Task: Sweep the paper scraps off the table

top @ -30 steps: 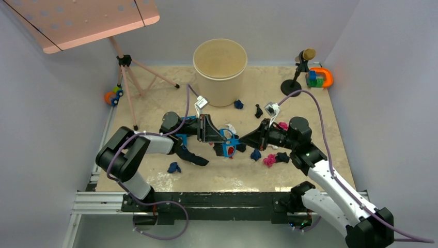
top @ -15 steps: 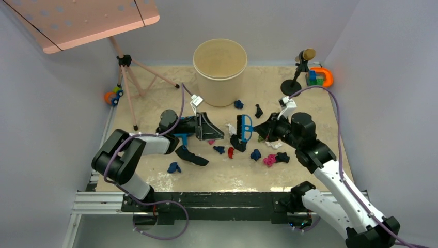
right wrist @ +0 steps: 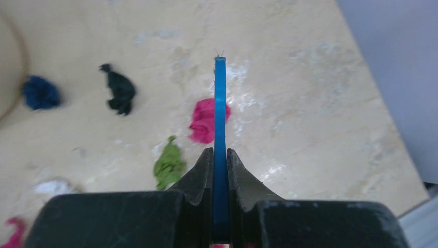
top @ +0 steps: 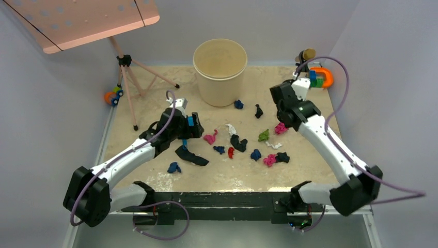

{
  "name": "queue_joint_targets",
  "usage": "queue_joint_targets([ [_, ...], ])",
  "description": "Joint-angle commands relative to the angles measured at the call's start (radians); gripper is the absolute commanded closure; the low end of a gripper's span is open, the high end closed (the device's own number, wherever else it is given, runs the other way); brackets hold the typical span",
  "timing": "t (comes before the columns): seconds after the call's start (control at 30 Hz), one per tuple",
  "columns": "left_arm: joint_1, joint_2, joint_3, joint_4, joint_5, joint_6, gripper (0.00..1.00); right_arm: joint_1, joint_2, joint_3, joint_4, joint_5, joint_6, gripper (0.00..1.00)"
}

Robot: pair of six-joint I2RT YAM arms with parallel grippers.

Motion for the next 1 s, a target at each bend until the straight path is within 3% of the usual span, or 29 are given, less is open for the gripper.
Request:
queue_joint_targets([
  [0.0,0.002,0.046,0.074,-0.306,-0.393,-0.017,0.00,0.000,0.211,0.134,-0.237,0.319,0.050,1.00],
  [0.13,0.003,0.101,0.127,-0.371,-0.417,-0.033,0.00,-0.001,0.436,0.188,-0.332,0.393,0.084,1.00],
  [0.23,0.003,0.093,0.125,-0.376,-0.432,-0.032,0.00,0.001,0.541,0.179,-0.281,0.369,0.027,1.00],
  [0.37,0.003,0.063,0.102,-0.354,-0.429,-0.029,0.00,0.013,0.555,0.121,-0.006,0.046,-0.216,1.00],
  [0.5,0.003,0.056,0.097,-0.347,-0.425,-0.029,0.00,0.026,0.375,0.057,0.192,-0.366,-0.337,1.00],
  [0.57,0.003,0.056,0.097,-0.346,-0.423,-0.026,0.00,0.025,0.284,0.046,0.230,-0.459,-0.361,1.00],
  [0.67,0.003,0.054,0.098,-0.345,-0.420,-0.024,0.00,0.026,0.237,0.109,0.156,-0.382,-0.372,1.00],
  [0.8,0.002,0.045,0.093,-0.342,-0.418,-0.026,0.00,0.026,0.287,0.222,0.023,-0.206,-0.408,1.00],
  [0.97,0.003,0.022,0.080,-0.329,-0.417,-0.020,0.00,0.026,0.396,0.297,0.051,-0.123,-0.524,1.00],
])
